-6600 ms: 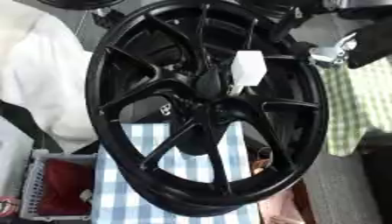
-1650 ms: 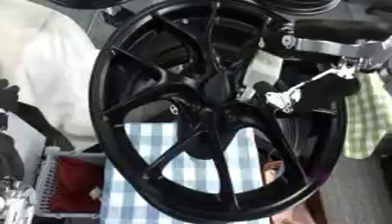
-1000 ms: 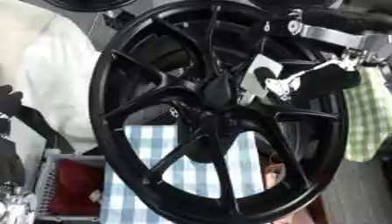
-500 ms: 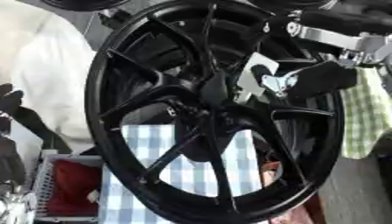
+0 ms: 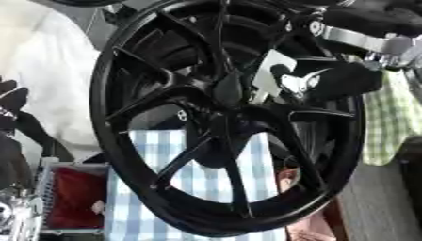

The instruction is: Pull the pin out of the wheel hub.

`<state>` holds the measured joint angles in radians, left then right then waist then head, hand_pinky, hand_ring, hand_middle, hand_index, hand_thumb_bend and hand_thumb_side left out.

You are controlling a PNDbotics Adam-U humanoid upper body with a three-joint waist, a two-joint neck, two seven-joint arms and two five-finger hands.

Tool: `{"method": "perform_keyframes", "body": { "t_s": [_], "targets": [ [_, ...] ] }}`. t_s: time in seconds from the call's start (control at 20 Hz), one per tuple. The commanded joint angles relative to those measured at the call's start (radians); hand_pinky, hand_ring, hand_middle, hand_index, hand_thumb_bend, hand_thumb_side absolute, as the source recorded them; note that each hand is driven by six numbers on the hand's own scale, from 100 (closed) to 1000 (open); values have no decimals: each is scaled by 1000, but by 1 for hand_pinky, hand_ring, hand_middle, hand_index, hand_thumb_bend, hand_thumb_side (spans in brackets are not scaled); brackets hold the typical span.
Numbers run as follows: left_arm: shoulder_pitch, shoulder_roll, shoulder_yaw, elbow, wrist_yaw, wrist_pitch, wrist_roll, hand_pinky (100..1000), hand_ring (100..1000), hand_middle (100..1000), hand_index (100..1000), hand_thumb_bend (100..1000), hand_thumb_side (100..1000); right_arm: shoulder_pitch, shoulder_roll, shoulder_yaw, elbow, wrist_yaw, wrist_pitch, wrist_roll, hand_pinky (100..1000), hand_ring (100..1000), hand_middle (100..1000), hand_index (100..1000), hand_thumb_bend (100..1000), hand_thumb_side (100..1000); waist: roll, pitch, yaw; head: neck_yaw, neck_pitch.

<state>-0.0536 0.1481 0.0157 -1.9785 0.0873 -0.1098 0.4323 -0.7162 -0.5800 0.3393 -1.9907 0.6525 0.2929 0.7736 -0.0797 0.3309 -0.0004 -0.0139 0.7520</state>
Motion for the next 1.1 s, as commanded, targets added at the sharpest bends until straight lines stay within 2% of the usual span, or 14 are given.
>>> {"method": "perform_keyframes", "body": {
  "t_s": [0.05,0.4,0.65,1.1],
  "targets": [
    [-2,8,0,-22,5,0,-3,844,710,655,774,182,746,-1,-5,-12,-9,47,8,-4,909,883,781,888,171,589,1,-28,-4,0,7],
    [-4,8,-1,-22,8,1,-5,845,710,656,774,183,746,16,19,-4,-9,88,18,16,905,880,781,913,154,636,-6,-28,-6,-2,8],
    [-5,7,-2,-22,8,1,-7,845,711,657,773,178,748,21,26,-6,-9,112,27,24,898,877,781,913,179,636,-9,-27,-6,-2,8],
    [-6,6,-3,-22,9,0,-12,847,709,653,773,169,752,21,49,1,24,143,27,27,883,865,772,905,158,672,-9,-22,-10,-2,8]
  ]
}}
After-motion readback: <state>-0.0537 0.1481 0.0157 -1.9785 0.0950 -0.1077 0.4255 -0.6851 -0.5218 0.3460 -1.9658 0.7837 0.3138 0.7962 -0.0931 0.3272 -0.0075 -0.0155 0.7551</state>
